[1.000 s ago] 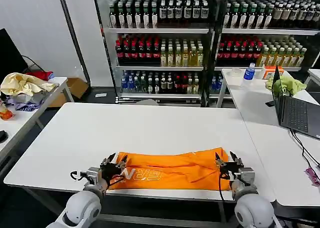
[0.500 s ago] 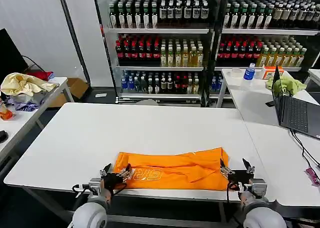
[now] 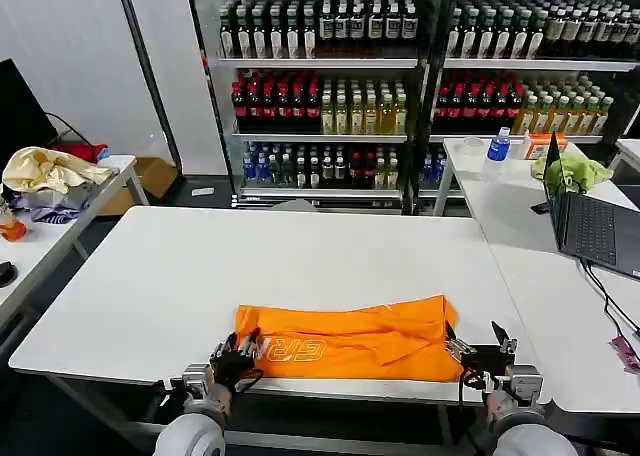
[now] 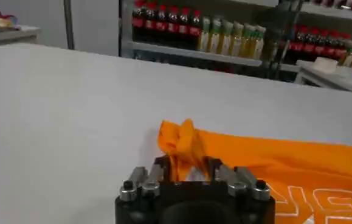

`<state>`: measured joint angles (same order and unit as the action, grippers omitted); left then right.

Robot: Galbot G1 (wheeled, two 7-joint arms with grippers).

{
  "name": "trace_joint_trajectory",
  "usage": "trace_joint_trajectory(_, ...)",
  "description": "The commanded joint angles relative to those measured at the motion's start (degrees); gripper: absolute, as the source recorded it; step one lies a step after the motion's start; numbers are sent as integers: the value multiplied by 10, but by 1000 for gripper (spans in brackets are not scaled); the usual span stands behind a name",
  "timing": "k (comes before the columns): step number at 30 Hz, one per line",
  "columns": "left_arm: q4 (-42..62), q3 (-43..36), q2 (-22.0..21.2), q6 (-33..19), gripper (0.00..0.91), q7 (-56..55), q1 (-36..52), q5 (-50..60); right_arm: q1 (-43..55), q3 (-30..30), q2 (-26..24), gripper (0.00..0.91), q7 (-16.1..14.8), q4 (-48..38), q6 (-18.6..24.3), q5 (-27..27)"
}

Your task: Fold and organize the clothes.

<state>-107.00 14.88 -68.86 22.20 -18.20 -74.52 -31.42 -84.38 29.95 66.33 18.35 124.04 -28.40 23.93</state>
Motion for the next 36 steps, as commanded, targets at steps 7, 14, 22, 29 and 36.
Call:
trace_joint_trajectory(7,-14,72,51,9,20,5,5,-80,-4,0,2,907,5,5,-1,0)
trace_joint_trajectory(14,-9,163,146,16,20,18,12,-124,1,4,0,907,7,7,-2,7)
trace_joint_trajectory(22,23,250,236,23,20,31,35,-154,4,1,5,907,9,8,-2,12)
trace_joint_trajectory(29,-56,251,227,53,20,13,26,-262,-2,0,8,907,10,18,-5,18)
trace_joint_trajectory(36,-129,190,166,75,20,-4,29,-381,-9,3,5,907,11,19,-7,22)
